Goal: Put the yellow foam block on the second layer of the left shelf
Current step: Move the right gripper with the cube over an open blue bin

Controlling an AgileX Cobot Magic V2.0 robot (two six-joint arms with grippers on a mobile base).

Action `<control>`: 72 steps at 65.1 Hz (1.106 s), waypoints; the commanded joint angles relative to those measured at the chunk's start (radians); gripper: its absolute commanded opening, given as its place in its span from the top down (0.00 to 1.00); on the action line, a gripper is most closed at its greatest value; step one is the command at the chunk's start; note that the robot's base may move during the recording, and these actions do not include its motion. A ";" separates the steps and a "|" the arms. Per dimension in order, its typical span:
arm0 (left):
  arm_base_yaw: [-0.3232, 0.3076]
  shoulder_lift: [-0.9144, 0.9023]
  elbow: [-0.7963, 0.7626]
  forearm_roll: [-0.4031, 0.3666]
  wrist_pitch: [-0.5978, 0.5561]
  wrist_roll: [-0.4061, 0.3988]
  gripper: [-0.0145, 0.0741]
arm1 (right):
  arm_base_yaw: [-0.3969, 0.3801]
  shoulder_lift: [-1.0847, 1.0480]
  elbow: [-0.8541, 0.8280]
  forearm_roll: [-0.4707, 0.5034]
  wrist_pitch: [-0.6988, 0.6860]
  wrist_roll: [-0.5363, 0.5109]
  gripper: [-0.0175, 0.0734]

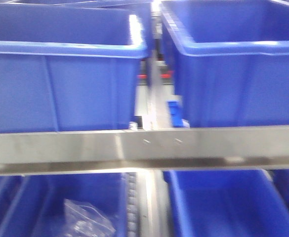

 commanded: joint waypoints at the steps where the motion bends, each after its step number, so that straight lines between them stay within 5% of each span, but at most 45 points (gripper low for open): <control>1: -0.001 -0.021 0.025 -0.006 -0.081 -0.005 0.68 | -0.006 0.011 -0.029 0.000 -0.094 -0.003 0.28; 72: -0.001 -0.021 0.025 -0.006 -0.081 -0.005 0.68 | -0.006 0.011 -0.029 0.000 -0.094 -0.003 0.28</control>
